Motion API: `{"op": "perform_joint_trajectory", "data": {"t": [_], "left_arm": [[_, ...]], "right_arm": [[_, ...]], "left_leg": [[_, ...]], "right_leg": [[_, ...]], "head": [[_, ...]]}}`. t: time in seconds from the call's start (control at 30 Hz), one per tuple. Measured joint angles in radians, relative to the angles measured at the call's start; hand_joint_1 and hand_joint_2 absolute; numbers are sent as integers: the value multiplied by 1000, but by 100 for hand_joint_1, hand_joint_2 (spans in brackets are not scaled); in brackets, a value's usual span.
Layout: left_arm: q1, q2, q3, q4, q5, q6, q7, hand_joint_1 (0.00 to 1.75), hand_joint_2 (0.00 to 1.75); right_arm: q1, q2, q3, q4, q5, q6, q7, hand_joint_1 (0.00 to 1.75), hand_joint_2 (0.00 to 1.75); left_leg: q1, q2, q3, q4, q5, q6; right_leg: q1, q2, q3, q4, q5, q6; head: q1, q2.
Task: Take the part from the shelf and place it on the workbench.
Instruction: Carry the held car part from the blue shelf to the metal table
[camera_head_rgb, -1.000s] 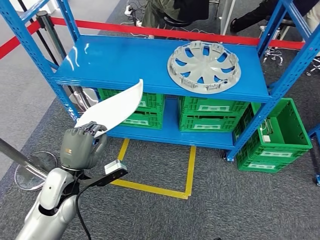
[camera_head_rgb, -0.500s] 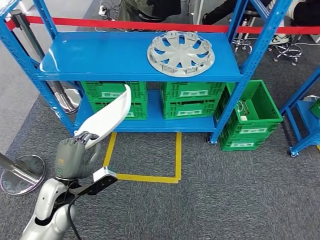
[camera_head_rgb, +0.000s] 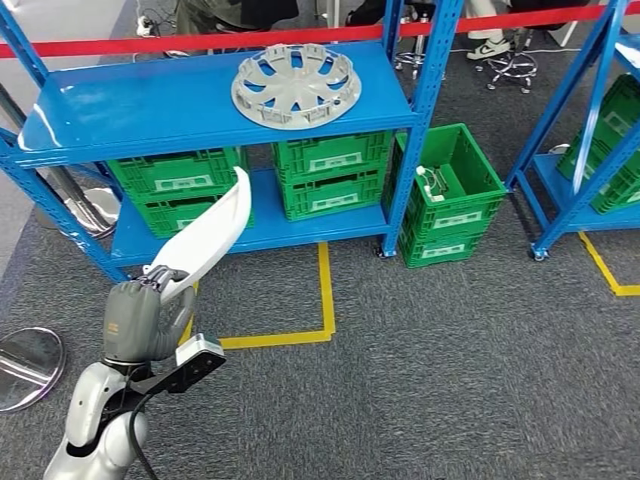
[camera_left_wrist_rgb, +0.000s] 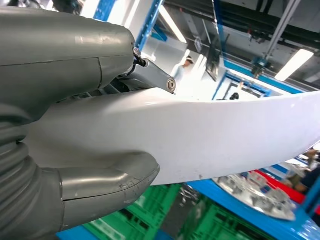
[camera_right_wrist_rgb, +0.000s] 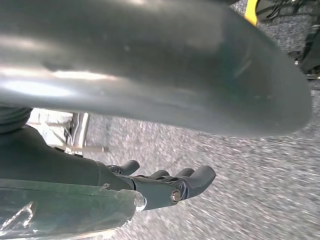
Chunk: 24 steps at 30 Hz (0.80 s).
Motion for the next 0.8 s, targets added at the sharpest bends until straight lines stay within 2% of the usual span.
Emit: {"op": "perform_joint_trajectory", "data": {"t": [0.03,0.07,0.13,0.17,0.2,0.23,0.27,0.3,0.33,0.37,0.4,0.43,0.47,0.5,0.53,0.57,0.6,0.63,0.67,0.7,0.73,0.77,0.8], "left_arm": [[1,0,2,-1,3,1,-2,175,175],[4,0,3,-2,5,4,-4,175,175],[13,0,9,-3,14,13,-7,175,175],[18,0,13,-3,23,20,-9,175,175],[22,-1,19,-3,37,29,-14,175,175],[28,-1,25,-3,57,42,-20,175,175],[37,-1,34,-4,81,56,-28,175,175],[50,0,44,-4,105,73,-36,175,175],[66,0,56,-5,124,90,-41,175,175],[84,1,67,-7,138,107,-43,175,175],[102,1,78,-11,145,122,-43,175,175],[118,1,88,-16,150,135,-43,175,175],[131,0,95,-22,153,146,-43,175,175],[143,0,102,-29,156,154,-44,175,175],[152,0,107,-34,159,160,-45,175,175],[159,0,112,-39,160,164,-46,175,175],[165,-1,116,-43,161,166,-47,175,175],[168,-1,118,-45,162,167,-47,175,175],[170,-1,119,-46,163,167,-48,175,175],[173,-2,121,-48,163,167,-48,175,175],[177,-1,122,-49,164,168,-49,175,175],[180,0,124,-49,164,168,-49,175,175],[183,0,126,-50,164,169,-49,175,175]], "right_arm": [[0,0,-2,0,0,0,0,0,0],[0,0,-3,0,0,0,0,0,0],[7,0,-7,0,-1,-1,0,0,0],[12,0,-10,0,-4,-1,0,0,0],[15,0,-14,0,-10,-1,0,0,0],[16,0,-19,1,-17,-2,-2,0,0],[15,3,-26,1,-25,-4,-3,0,0],[14,9,-31,1,-30,-10,-3,0,0],[12,19,-37,1,-32,-21,0,0,0],[12,34,-42,1,-33,-37,5,0,0],[13,51,-47,1,-36,-56,11,0,0],[14,66,-53,1,-42,-73,16,0,0],[15,81,-59,1,-50,-86,18,0,0],[14,93,-66,1,-56,-92,17,0,0],[13,103,-72,1,-60,-95,17,0,0],[12,111,-77,1,-62,-96,17,0,0],[11,117,-82,1,-65,-95,17,0,0],[11,120,-86,1,-66,-95,17,0,0],[12,122,-91,1,-67,-94,17,0,0],[12,123,-94,1,-67,-94,17,0,0],[11,125,-96,2,-68,-94,17,0,0],[9,126,-97,2,-68,-93,17,0,0],[7,127,-97,2,-68,-93,17,0,0]], "left_leg": [[1,-17,30,-52,0,3],[1,-26,44,-81,-4,7],[1,-11,32,-88,6,16],[2,-1,24,-87,15,22],[3,10,16,-87,24,30],[4,22,7,-87,34,35],[3,33,-2,-87,42,38],[2,47,-12,-86,51,40],[1,61,-23,-85,59,39],[0,75,-34,-84,66,38],[0,88,-44,-82,74,37],[0,98,-54,-81,81,34],[0,106,-62,-79,87,31],[-2,113,-68,-78,94,27],[-3,121,-72,-78,101,23],[-3,128,-75,-78,108,17],[-2,136,-77,-80,116,12],[-2,141,-79,-80,121,6],[0,132,-83,-78,115,-1],[1,114,-90,-63,93,-6],[2,91,-102,-29,53,-11],[3,67,-118,26,1,-15],[4,55,-135,94,-48,-17]], "right_leg": [[1,9,-10,0,13,4],[2,18,-18,-2,26,9],[2,29,-29,-10,48,20],[2,19,-36,-5,39,26],[2,0,-46,18,10,33],[1,-24,-60,65,-39,38],[0,-44,-76,132,-95,43],[-3,-55,-91,207,-141,47],[-5,-59,-97,269,-166,50],[-7,-61,-88,303,-167,51],[-7,-63,-63,300,-150,50],[-7,-67,-20,261,-126,47],[-5,-79,38,195,-112,42],[-1,-95,99,113,-113,36],[3,-109,146,45,-122,31],[8,-118,172,-1,-133,26],[12,-117,179,-23,-138,21],[12,-111,172,-27,-131,14],[11,-104,165,-30,-121,7],[8,-98,157,-33,-109,-1],[5,-90,148,-36,-95,-8],[4,-81,134,-36,-83,-12],[4,-72,118,-35,-70,-14]], "head": [[1,0],[0,0],[-1,0],[0,0],[3,0],[6,0],[9,0],[11,0],[11,0],[11,0],[11,0],[12,0],[12,0],[12,0],[11,0],[12,0],[11,0],[11,0],[12,0],[11,0],[10,0],[10,0],[10,0]]}}
